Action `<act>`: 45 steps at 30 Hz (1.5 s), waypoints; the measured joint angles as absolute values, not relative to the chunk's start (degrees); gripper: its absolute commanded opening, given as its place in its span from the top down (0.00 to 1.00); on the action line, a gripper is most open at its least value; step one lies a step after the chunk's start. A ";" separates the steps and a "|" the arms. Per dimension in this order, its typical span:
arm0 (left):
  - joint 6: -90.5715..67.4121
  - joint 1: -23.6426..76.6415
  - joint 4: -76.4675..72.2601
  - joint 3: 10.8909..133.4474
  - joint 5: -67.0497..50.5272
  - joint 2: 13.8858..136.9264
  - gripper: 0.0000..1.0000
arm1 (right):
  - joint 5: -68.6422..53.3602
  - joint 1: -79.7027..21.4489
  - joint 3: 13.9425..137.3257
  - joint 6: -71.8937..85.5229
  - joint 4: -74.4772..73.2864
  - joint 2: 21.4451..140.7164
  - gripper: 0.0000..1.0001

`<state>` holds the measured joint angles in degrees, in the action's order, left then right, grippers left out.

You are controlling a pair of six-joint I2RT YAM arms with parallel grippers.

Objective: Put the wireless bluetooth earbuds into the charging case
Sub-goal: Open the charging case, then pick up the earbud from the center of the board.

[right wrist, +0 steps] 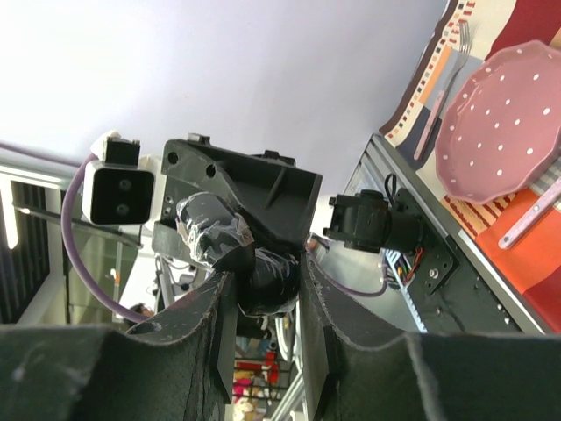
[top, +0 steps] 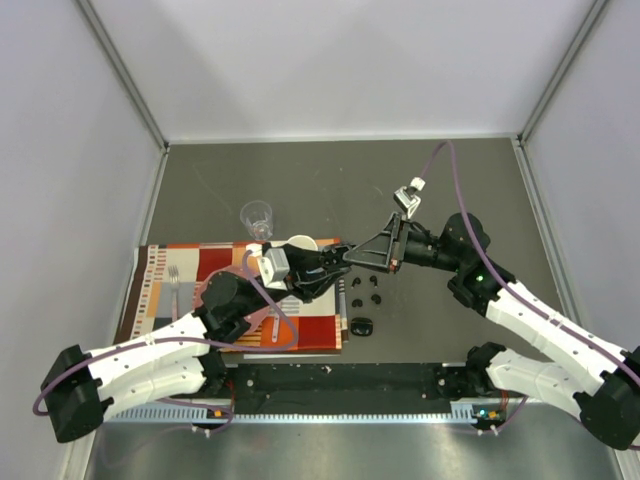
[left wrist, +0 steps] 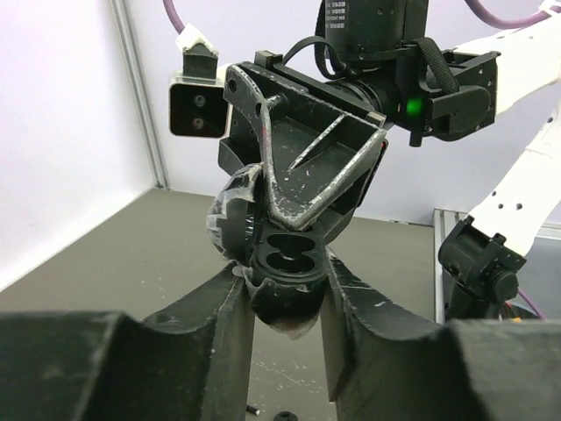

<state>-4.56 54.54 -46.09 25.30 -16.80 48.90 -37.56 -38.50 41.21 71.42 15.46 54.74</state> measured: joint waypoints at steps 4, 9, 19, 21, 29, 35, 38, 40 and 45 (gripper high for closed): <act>-3.53 54.54 -46.11 25.30 -16.38 48.88 0.90 | -37.21 -38.50 41.17 71.72 15.42 54.74 1.00; -3.09 54.54 -45.98 25.30 -16.40 48.90 1.00 | -37.17 -38.50 41.12 71.79 15.44 54.74 0.98; -2.59 54.54 -45.87 24.71 -15.18 47.83 1.00 | -34.13 -38.24 41.19 66.98 8.49 52.23 0.07; -2.37 54.54 -46.19 23.44 -13.82 46.11 1.00 | -32.53 -37.82 41.28 64.82 5.19 50.17 0.07; -1.50 54.54 -45.19 18.17 -8.40 37.08 1.00 | -23.27 -37.23 43.53 55.07 -11.31 42.92 0.30; -1.54 54.54 -41.54 17.87 -8.08 31.62 1.00 | -17.34 -36.05 38.06 50.72 -20.03 42.37 0.48; -1.61 54.54 -39.38 17.87 -8.60 29.69 1.00 | -15.84 -35.70 36.34 48.31 -22.81 46.50 0.59; -1.76 54.54 -38.00 17.87 -9.06 28.69 1.00 | -14.87 -35.70 35.53 46.57 -24.25 50.17 0.61; -1.87 54.54 -35.48 17.80 -9.67 26.76 1.00 | -12.27 -35.51 34.39 43.07 -26.11 55.09 0.65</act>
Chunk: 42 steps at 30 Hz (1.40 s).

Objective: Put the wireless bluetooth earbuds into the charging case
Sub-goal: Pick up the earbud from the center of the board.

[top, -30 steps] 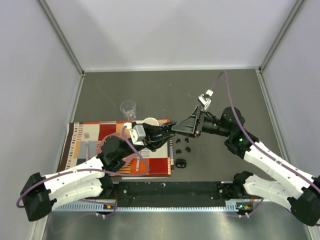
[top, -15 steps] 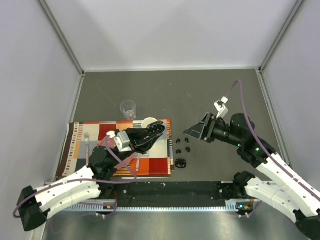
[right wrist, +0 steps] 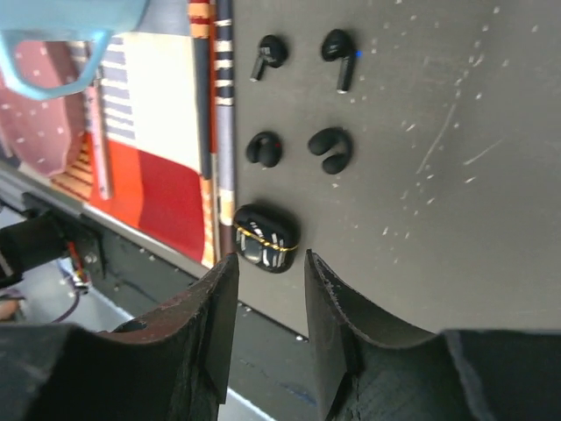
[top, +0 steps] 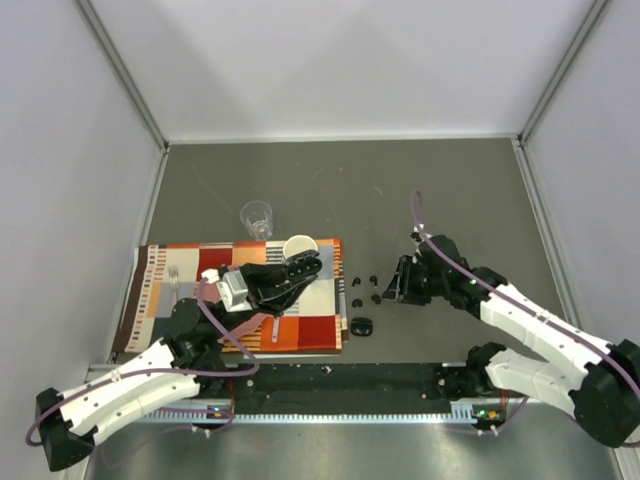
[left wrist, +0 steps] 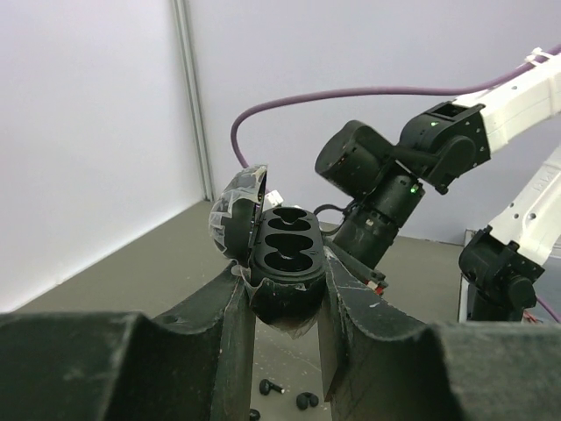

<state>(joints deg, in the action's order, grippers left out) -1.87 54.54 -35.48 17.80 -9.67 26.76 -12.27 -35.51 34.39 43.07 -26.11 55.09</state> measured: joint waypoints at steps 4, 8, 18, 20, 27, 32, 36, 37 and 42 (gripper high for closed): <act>-1.96 54.54 -35.00 17.72 -10.28 26.39 1.00 | -10.50 -35.44 34.48 40.34 -26.13 59.22 0.69; -2.28 54.54 -34.89 17.65 -11.31 26.74 1.00 | -9.32 -35.42 34.87 37.85 -25.80 64.71 0.69; -3.53 54.54 -34.92 17.65 -13.06 28.01 1.00 | -9.34 -35.33 37.26 34.54 -21.39 72.97 0.69; -3.68 54.54 -34.92 17.65 -13.06 28.01 1.00 | -9.32 -35.33 37.91 34.15 -20.53 74.17 0.70; -4.27 54.54 -34.89 17.65 -13.04 27.97 1.00 | -9.13 -35.33 39.44 32.60 -18.72 78.63 0.71; -4.40 54.54 -34.83 17.65 -13.06 27.88 1.00 | -8.84 -35.33 39.46 31.77 -18.17 80.90 0.72; -4.40 54.54 -34.70 17.65 -13.02 27.83 1.00 | -8.71 -35.33 39.51 31.20 -17.91 82.19 0.72; -4.40 54.54 -34.68 17.65 -13.02 27.83 1.00 | -8.82 -35.33 39.55 31.07 -17.85 82.37 0.72; -4.40 54.54 -34.61 17.65 -13.02 27.51 1.00 | -9.26 -35.33 40.29 30.98 -16.97 83.15 0.74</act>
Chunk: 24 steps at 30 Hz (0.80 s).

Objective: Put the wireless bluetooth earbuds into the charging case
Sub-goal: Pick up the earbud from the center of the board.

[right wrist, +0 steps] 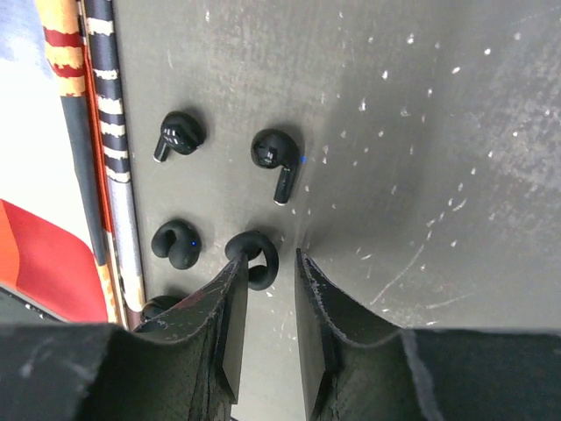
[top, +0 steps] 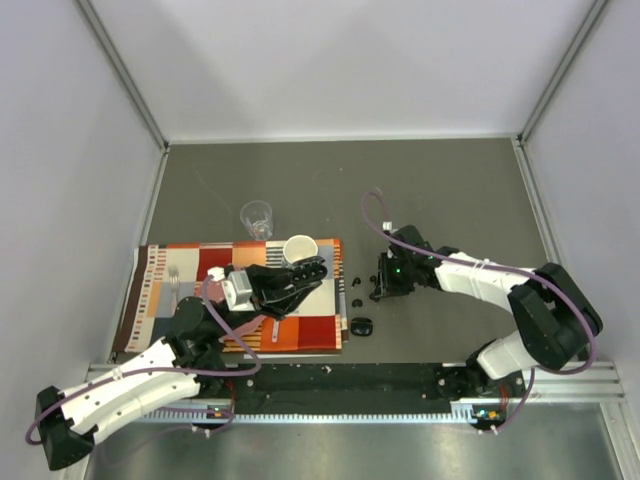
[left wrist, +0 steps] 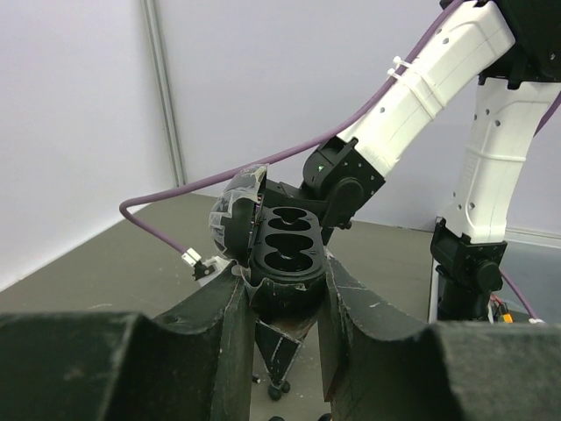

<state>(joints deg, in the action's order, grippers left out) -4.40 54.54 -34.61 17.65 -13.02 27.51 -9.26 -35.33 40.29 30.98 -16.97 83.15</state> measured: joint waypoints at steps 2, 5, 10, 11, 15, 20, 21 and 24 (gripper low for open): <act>-4.40 54.54 -34.61 17.65 -13.02 27.46 1.00 | -9.65 -35.31 40.32 31.00 -16.25 83.44 0.75; -4.40 54.54 -34.46 17.61 -12.99 27.49 1.00 | -10.48 -35.31 40.32 31.03 -15.31 83.83 0.77; -4.40 54.54 -34.20 17.54 -12.97 27.49 1.00 | -11.49 -35.31 40.29 31.05 -14.24 84.07 0.82; -4.40 54.54 -34.17 17.54 -12.97 27.49 1.00 | -11.57 -35.31 40.25 31.05 -14.13 84.07 0.83; -4.43 54.54 -34.17 17.47 -12.75 27.46 1.00 | -11.90 -35.31 40.18 31.05 -13.93 84.07 0.95; -4.45 54.54 -34.13 17.45 -12.56 27.46 1.00 | -11.99 -35.31 40.16 31.00 -13.26 84.07 1.00; -4.43 54.54 -34.11 17.43 -12.58 27.46 1.00 | -12.08 -35.31 40.14 30.98 -13.17 84.05 1.00; -4.45 54.54 -33.98 17.43 -12.56 27.46 1.00 | -12.29 -35.27 39.86 30.94 -12.91 83.70 1.00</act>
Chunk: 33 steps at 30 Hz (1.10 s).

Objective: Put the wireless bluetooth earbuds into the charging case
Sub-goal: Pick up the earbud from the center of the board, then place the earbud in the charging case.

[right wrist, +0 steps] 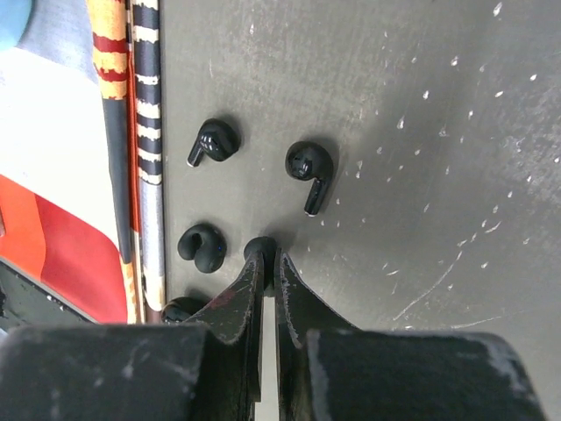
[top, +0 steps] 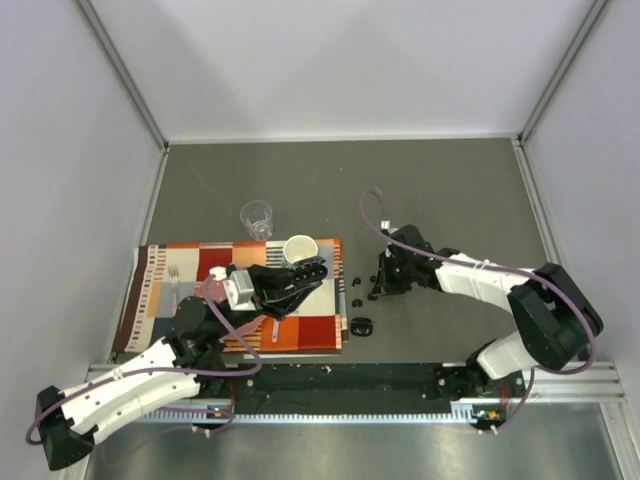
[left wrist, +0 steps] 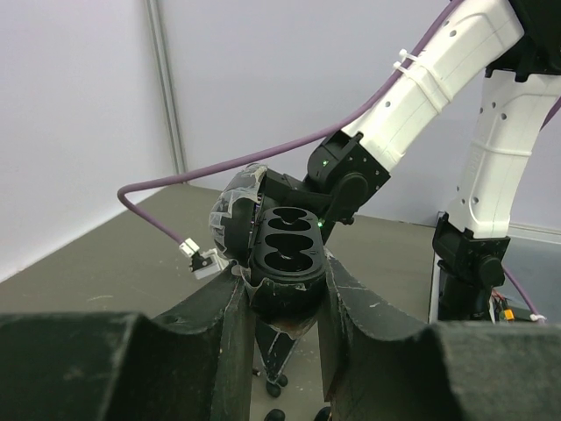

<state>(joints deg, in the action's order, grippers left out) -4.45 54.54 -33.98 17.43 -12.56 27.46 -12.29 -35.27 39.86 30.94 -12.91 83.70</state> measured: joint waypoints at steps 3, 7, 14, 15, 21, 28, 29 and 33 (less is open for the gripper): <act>-4.51 54.54 -33.74 17.43 -12.53 27.46 1.00 | -12.60 -35.20 38.72 30.72 -12.82 82.06 1.00; -4.58 54.54 -33.71 17.43 -12.49 27.46 1.00 | -13.52 -35.14 37.01 30.06 -13.04 76.29 1.00; -5.32 54.54 -33.71 17.43 -11.88 27.53 1.00 | -16.58 -35.07 35.64 27.83 -12.43 53.69 1.00; -5.65 54.54 -33.71 17.43 -11.79 27.55 1.00 | -17.23 -35.07 35.64 27.29 -12.03 49.78 1.00; -7.18 54.54 -34.68 17.45 -12.23 29.28 1.00 | -24.27 -35.09 36.16 24.80 -6.13 32.88 1.00; -8.51 54.54 -37.06 18.33 -18.20 34.59 1.00 | -35.03 -37.01 44.84 22.31 -3.55 35.03 1.00; -8.75 54.54 -37.26 18.70 -19.14 35.35 1.00 | -35.53 -38.00 45.58 21.82 -3.25 35.40 1.00; -9.87 54.54 -38.74 20.43 -23.35 38.85 1.00 | -36.32 -44.27 48.71 18.61 -3.05 37.36 1.00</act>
